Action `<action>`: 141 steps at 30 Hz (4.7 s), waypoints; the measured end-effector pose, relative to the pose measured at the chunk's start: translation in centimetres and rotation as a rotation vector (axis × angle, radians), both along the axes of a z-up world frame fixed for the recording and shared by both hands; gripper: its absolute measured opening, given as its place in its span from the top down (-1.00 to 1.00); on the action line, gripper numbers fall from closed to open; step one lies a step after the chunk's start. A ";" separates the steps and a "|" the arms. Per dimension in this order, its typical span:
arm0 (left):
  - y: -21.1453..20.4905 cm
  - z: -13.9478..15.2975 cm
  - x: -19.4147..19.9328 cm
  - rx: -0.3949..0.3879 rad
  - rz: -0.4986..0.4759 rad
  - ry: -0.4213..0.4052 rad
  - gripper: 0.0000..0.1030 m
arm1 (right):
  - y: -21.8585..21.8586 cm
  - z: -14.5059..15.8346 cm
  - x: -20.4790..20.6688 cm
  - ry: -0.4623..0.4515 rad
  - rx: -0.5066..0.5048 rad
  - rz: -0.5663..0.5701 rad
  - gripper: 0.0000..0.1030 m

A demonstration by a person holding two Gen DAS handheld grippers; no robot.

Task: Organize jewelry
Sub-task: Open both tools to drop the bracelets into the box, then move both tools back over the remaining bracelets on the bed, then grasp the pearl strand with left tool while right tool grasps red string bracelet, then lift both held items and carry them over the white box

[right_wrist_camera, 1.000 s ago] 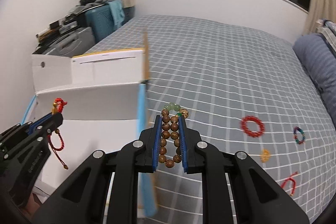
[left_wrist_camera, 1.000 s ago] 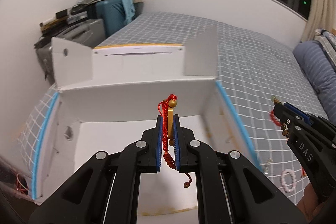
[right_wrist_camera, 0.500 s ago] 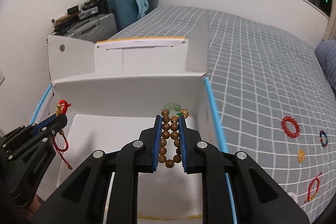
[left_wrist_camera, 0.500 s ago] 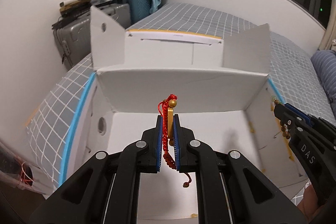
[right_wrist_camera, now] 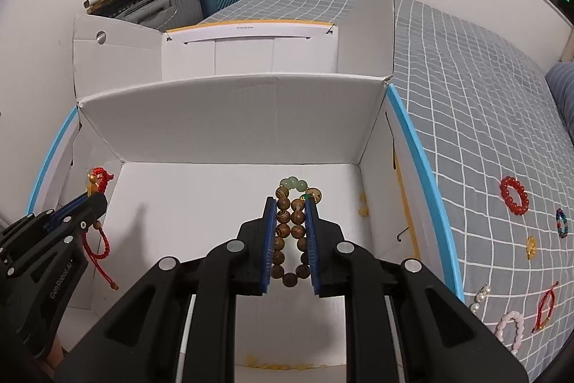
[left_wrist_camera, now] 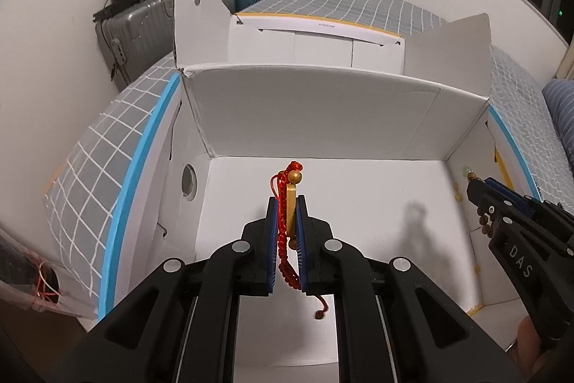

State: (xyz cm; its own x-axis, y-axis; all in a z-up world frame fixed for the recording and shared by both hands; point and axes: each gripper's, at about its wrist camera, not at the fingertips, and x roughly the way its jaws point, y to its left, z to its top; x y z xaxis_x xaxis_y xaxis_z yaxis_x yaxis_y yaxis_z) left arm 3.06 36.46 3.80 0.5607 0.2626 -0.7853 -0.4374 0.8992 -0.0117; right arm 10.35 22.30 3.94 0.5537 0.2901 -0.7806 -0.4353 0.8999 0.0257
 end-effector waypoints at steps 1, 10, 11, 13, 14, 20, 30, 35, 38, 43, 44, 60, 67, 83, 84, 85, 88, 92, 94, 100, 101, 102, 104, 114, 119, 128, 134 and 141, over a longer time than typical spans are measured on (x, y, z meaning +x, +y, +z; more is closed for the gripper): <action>0.0 0.0 0.0 0.002 0.001 0.001 0.83 | 0.1 0.0 0.0 0.000 -0.004 0.000 0.70; 0.1 0.6 0.0 0.007 0.008 -0.013 0.43 | 0.2 0.8 -0.5 -0.045 -0.010 0.013 -0.01; 0.0 0.8 -0.1 0.009 0.012 -0.022 0.13 | 0.1 1.0 -0.6 -0.047 -0.004 0.016 -0.10; -0.3 1.4 -0.3 0.049 0.027 -0.043 -0.13 | -0.1 1.3 -0.7 -0.052 0.005 0.018 -0.24; -0.4 1.6 -0.4 0.058 0.030 -0.049 -0.24 | -0.3 1.5 -0.8 -0.061 0.006 0.015 -0.31; -0.7 2.4 -0.7 0.062 0.026 -0.080 -0.46 | -1.2 2.8 -1.0 -0.093 0.019 0.011 -0.53; -3.0 3.9 -0.5 0.078 0.015 -0.133 -0.88 | -5.0 4.7 -1.3 -0.143 0.052 -0.022 -0.85; -5.4 4.6 0.2 0.074 -0.022 -0.158 -0.89 | -8.1 5.5 -1.2 -0.162 0.055 -0.060 -0.85; -7.1 4.9 0.9 0.073 -0.050 -0.163 -0.89 | -10.3 6.0 -1.0 -0.179 0.051 -0.091 -0.85; -10.5 5.5 2.0 0.065 -0.108 -0.188 -0.89 | -14.3 6.6 -0.8 -0.197 0.046 -0.157 -0.85; -11.1 5.6 2.2 0.065 -0.119 -0.190 -0.89 | -14.9 6.7 -0.7 -0.199 0.043 -0.166 -0.85; -26.1 4.5 6.5 0.051 -0.375 -0.193 -0.89 | -29.6 4.9 0.1 -0.199 -0.010 -0.406 -0.85; -33.7 1.5 8.1 0.050 -0.516 -0.141 -0.89 | -37.4 2.2 0.6 -0.154 -0.047 -0.536 -0.85; -34.9 -8.1 10.3 0.033 -0.524 0.056 -0.89 | -42.6 -6.9 2.5 0.119 -0.058 -0.534 -0.85; -34.8 -8.5 10.5 0.019 -0.524 0.067 -0.89 | -42.6 -7.1 2.6 0.124 -0.055 -0.528 -0.85; -34.7 -8.9 10.7 0.012 -0.523 0.078 -0.89 | -42.6 -7.3 2.6 0.130 -0.054 -0.526 -0.85; -34.8 -9.9 11.0 0.023 -0.513 0.092 -0.88 | -42.5 -8.3 2.9 0.169 -0.063 -0.520 -0.70; -34.8 -10.7 11.2 0.001 -0.515 0.126 -0.66 | -42.6 -9.2 3.2 0.224 -0.037 -0.508 -0.42; -34.7 -10.7 11.2 -0.002 -0.515 0.125 -0.54 | -42.7 -9.5 3.3 0.243 -0.033 -0.510 -0.30; -34.7 -10.5 11.3 -0.027 -0.516 0.136 0.24 | -42.7 -10.0 3.5 0.278 -0.022 -0.509 0.11; -34.7 -10.4 11.3 -0.026 -0.517 0.137 0.42 | -42.8 -10.0 3.5 0.281 -0.022 -0.511 0.20; -34.8 -10.4 11.3 -0.023 -0.515 0.139 0.61 | -42.9 -10.0 3.5 0.284 -0.021 -0.520 0.29; -34.7 -10.3 11.4 -0.025 -0.514 0.147 0.78 | -43.2 -9.9 3.4 0.286 -0.005 -0.528 0.43; -34.4 -9.7 11.3 -0.046 -0.521 0.146 0.78 | -43.1 -9.8 3.3 0.283 0.003 -0.541 0.91; -34.2 -8.9 11.2 -0.052 -0.531 0.130 0.78 | -43.2 -9.2 3.1 0.259 0.017 -0.546 0.92; -34.1 -7.6 10.7 -0.049 -0.538 0.097 0.78 | -43.3 -7.5 2.4 0.167 0.047 -0.562 0.93; -34.1 -6.5 10.4 -0.042 -0.542 0.065 0.78 | -43.3 -6.2 1.9 0.094 0.051 -0.574 0.93; -33.9 -5.0 10.2 -0.013 -0.532 0.014 0.78 | -42.7 -4.4 1.2 -0.017 0.040 -0.580 0.93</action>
State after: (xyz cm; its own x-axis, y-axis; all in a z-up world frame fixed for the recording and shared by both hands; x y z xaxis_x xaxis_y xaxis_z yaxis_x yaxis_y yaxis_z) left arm 13.31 2.57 -1.24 0.6033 -0.0648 -0.7949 0.0788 0.9967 -0.0214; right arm 11.51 -20.36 -0.43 0.6434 -0.0355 -0.7647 0.1282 0.9898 0.0619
